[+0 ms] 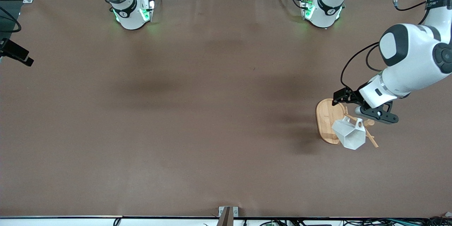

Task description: Hang cup on rack

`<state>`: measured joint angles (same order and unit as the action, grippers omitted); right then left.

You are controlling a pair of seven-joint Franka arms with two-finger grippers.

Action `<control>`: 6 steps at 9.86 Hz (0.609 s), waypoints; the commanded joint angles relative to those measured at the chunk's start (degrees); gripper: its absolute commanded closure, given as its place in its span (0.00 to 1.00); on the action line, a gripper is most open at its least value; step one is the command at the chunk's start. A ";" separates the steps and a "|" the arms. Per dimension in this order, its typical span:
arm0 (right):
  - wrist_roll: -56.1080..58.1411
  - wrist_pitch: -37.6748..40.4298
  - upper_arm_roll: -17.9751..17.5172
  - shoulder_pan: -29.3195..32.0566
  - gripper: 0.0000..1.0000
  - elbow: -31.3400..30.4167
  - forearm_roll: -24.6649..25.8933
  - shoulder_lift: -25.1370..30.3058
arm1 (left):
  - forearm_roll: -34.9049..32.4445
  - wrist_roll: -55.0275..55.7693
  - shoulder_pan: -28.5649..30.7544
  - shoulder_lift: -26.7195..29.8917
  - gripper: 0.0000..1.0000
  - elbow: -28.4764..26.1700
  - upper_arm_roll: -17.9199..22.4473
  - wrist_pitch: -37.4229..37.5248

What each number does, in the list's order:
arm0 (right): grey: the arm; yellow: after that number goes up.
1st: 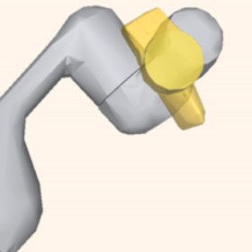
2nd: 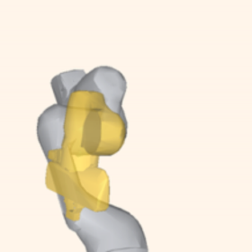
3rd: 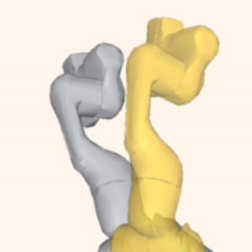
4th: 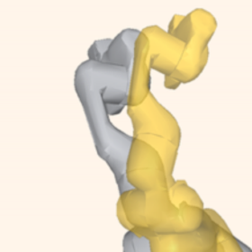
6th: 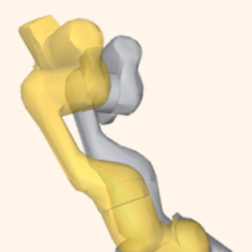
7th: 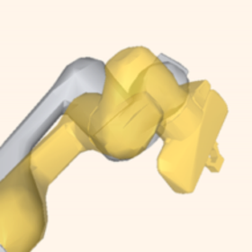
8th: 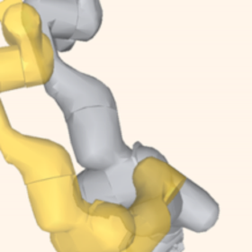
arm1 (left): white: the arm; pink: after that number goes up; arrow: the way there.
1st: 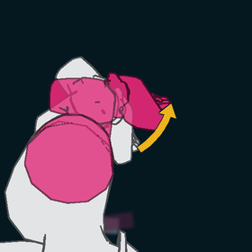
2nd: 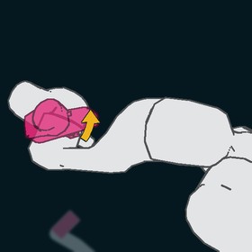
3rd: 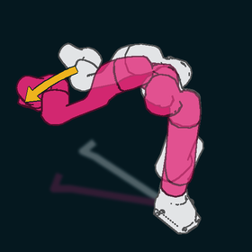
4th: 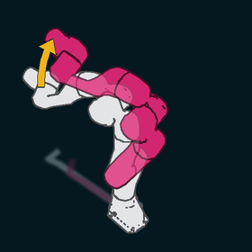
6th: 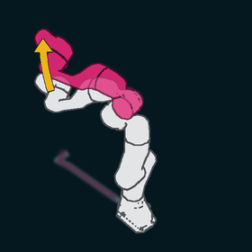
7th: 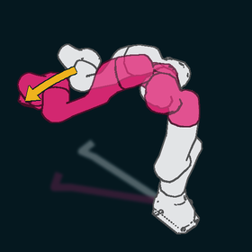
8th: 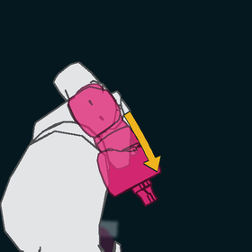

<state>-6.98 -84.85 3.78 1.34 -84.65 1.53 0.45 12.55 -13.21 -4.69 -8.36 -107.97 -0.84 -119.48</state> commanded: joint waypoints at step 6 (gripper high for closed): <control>-1.02 0.30 0.00 -0.37 0.00 0.27 0.49 0.25 | -10.34 5.03 -0.23 7.13 0.00 15.74 0.84 28.21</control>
<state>-7.17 -84.73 3.85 1.27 -84.63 1.51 0.45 4.03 -8.20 -4.52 0.85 -96.14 -0.43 -95.78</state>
